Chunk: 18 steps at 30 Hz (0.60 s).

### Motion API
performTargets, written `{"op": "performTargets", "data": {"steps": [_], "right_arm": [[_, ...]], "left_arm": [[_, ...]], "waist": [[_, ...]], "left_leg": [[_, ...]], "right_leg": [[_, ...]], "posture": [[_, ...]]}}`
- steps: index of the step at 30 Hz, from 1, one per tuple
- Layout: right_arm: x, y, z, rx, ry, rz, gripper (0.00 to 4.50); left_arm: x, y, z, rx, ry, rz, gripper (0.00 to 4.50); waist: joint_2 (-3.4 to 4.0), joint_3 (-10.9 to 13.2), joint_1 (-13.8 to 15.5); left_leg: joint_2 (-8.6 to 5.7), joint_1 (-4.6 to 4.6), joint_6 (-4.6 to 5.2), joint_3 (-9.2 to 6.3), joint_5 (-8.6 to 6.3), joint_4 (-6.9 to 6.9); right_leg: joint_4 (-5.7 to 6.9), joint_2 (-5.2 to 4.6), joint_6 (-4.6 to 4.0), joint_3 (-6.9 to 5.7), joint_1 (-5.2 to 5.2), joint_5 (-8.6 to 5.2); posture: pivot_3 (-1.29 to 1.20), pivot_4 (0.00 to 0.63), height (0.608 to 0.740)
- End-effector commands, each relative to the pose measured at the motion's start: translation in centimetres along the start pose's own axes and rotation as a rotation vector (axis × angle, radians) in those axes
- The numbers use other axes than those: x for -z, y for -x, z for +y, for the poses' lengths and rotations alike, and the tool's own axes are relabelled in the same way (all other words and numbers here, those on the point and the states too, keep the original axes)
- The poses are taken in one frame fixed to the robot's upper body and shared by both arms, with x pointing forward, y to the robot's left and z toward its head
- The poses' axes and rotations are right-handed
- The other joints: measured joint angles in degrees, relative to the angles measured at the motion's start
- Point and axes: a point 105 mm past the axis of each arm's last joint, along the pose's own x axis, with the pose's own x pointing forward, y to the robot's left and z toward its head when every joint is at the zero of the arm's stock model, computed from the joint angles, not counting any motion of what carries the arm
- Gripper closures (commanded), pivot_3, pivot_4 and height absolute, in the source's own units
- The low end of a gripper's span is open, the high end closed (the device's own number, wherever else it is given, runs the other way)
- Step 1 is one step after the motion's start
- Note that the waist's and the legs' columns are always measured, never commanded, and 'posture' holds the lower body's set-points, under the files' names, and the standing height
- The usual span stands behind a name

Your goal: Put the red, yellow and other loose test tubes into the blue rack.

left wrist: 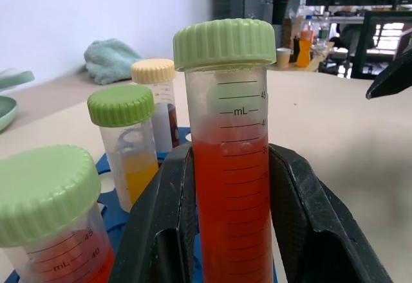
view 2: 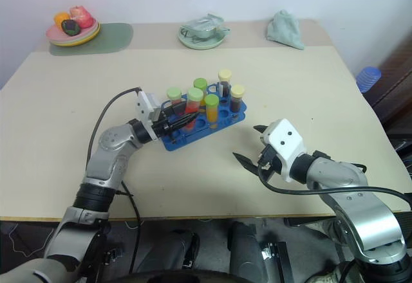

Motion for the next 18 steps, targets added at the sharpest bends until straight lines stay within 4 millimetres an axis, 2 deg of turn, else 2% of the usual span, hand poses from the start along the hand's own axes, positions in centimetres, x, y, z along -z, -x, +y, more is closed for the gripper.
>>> {"op": "performTargets", "data": {"steps": [1, 10, 16, 18], "right_arm": [[-0.9, -0.1, 0.1, -0.003, 0.020, -0.036, 0.00], [-0.9, -0.1, 0.1, -0.007, 0.020, -0.036, 0.00], [-0.9, -0.1, 0.1, -0.008, 0.019, -0.036, 0.00], [-0.9, -0.1, 0.1, -0.011, 0.019, -0.036, 0.00]], "left_arm": [[-0.9, 0.7, 0.7, -0.057, -0.034, -0.050, 3.13], [-0.1, 1.6, 0.1, -0.064, -0.032, -0.041, 3.13], [0.2, 2.2, -0.2, -0.032, 0.035, -0.025, 3.13], [0.2, 2.3, -0.2, -0.027, 0.043, -0.017, 2.44]], "waist": [[0.00, 0.00, -0.01], [0.01, -0.01, -0.07], [0.01, -0.01, -0.05], [0.01, 0.00, -0.08]], "left_leg": [[0.00, 0.00, 0.00, 0.00, 0.00, 0.00], [0.00, 0.02, 0.00, 0.01, 0.00, 0.00], [0.00, 0.01, 0.00, 0.01, 0.00, 0.00], [0.00, 0.01, 0.01, 0.01, -0.01, 0.00]], "right_leg": [[0.00, 0.00, 0.00, 0.00, 0.00, 0.00], [0.01, 0.00, 0.00, 0.01, 0.01, 0.00], [0.01, 0.00, 0.00, 0.01, 0.00, 0.00], [0.01, 0.01, 0.00, 0.01, 0.00, 0.00]], "posture": [[0.00, 0.150, 0.740], [0.00, 0.150, 0.740], [0.00, 0.150, 0.740], [0.00, 0.150, 0.740]]}}
